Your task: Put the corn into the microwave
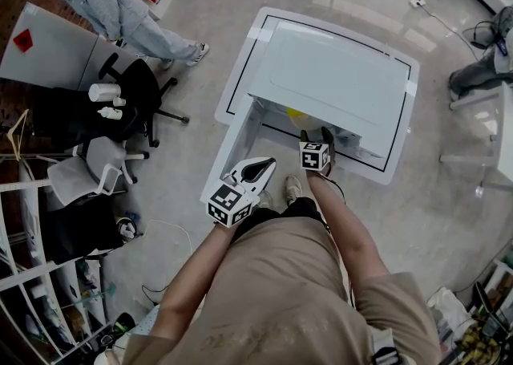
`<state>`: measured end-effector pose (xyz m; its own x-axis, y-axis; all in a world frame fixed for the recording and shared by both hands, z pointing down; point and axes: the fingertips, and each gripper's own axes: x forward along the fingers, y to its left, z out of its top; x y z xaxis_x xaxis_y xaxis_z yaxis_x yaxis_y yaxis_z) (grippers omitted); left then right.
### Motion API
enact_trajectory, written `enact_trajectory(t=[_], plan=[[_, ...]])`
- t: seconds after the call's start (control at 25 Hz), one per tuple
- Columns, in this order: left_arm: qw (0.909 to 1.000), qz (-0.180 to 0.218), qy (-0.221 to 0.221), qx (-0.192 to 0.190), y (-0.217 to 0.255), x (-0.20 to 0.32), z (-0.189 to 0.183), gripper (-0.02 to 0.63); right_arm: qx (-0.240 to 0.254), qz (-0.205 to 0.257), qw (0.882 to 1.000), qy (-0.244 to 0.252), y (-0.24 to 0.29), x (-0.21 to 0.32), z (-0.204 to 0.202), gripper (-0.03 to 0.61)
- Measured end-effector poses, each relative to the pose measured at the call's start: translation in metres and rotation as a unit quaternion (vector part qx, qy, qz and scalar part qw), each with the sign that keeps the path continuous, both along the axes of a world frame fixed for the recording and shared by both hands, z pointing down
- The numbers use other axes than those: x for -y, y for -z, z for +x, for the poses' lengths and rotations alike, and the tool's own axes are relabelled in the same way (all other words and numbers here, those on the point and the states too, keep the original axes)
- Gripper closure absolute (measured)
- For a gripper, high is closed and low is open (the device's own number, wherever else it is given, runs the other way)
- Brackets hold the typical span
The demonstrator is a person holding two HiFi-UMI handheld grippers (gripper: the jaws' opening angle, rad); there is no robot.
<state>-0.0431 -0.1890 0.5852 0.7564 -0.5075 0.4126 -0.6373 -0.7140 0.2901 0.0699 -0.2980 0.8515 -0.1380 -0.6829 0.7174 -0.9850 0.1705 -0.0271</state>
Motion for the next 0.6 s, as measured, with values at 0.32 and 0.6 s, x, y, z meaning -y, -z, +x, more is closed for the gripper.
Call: enact_trajectory(t=[0.32,0.6], plan=[[1.0,-0.003,0.006,0.003,-0.003,0.002,0.0,0.612,0.009,-0.01,1.0,-0.011,-0.002,0.013,-0.003,0.291],[0.9999,-0.004,0.011,0.005,-0.003,0.006,-0.003,0.612,0.0,-0.007,0.999,-0.032,0.0,0.02,0.007,0.291]])
